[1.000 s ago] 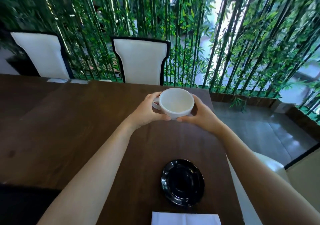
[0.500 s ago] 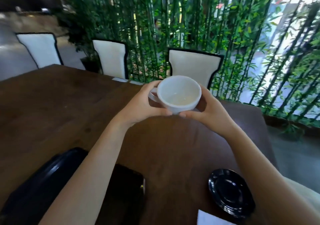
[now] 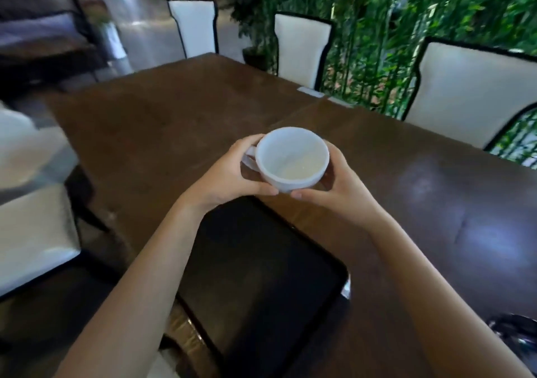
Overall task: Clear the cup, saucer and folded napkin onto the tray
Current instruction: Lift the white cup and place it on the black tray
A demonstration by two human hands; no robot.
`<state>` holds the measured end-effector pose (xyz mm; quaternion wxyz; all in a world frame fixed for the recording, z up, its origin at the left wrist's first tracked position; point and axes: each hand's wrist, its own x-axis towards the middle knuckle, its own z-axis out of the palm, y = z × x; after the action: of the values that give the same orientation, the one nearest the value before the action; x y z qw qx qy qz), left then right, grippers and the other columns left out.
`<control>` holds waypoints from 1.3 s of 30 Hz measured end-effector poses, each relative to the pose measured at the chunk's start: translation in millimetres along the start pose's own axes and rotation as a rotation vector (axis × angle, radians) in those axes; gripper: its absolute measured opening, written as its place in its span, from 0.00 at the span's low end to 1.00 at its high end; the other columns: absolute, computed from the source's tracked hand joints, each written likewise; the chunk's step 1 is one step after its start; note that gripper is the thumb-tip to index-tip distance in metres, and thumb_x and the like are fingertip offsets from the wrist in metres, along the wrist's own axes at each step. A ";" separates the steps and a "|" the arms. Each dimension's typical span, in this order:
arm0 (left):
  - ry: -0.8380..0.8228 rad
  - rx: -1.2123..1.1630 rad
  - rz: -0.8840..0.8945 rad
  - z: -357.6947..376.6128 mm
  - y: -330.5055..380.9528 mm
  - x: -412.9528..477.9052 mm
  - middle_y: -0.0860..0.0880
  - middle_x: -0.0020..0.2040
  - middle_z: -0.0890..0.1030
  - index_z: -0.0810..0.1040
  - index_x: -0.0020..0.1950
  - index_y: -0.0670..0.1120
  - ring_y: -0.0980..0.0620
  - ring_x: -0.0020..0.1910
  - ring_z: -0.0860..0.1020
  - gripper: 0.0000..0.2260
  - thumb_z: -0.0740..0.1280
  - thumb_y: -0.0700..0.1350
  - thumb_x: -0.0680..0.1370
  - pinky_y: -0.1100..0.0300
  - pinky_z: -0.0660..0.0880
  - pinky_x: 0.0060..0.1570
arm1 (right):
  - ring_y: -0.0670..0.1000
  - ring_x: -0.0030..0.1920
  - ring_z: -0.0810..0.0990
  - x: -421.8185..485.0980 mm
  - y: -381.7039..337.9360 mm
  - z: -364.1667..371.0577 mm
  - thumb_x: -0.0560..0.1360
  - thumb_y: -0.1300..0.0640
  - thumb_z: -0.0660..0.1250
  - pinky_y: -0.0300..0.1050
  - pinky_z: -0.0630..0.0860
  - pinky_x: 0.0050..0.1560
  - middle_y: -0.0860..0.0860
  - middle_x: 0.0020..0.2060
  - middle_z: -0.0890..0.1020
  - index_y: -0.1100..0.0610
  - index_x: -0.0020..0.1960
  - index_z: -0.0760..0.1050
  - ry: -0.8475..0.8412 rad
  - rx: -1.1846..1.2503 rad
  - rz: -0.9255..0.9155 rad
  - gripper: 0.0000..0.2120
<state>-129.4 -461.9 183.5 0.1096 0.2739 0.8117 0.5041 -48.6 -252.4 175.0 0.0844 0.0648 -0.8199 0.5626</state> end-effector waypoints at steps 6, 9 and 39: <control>-0.032 0.022 -0.188 -8.4 -85.1 -8.0 0.59 0.66 0.64 0.63 0.65 0.64 0.61 0.61 0.66 0.37 0.79 0.54 0.62 0.61 0.65 0.58 | 0.44 0.66 0.68 16.2 52.3 66.9 0.64 0.56 0.78 0.39 0.69 0.63 0.44 0.66 0.67 0.46 0.70 0.57 -0.106 0.087 0.183 0.42; -0.073 0.003 -0.247 0.1 -126.2 -10.6 0.57 0.66 0.62 0.62 0.66 0.62 0.58 0.62 0.63 0.37 0.78 0.53 0.63 0.59 0.63 0.59 | 0.44 0.65 0.68 18.0 82.2 90.1 0.64 0.58 0.78 0.37 0.69 0.60 0.45 0.65 0.68 0.44 0.68 0.57 -0.151 0.133 0.257 0.41; -0.233 0.089 -0.420 14.7 -224.0 19.0 0.48 0.74 0.54 0.54 0.74 0.53 0.46 0.72 0.57 0.45 0.78 0.44 0.65 0.52 0.60 0.68 | 0.56 0.71 0.63 48.4 165.7 127.4 0.63 0.58 0.78 0.60 0.66 0.69 0.54 0.70 0.62 0.53 0.73 0.55 -0.282 -0.197 0.470 0.46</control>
<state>-213.2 -516.8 -18.3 0.2930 0.1600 0.8540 0.3990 -137.6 -312.4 -10.8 -0.1572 -0.0578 -0.8667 0.4700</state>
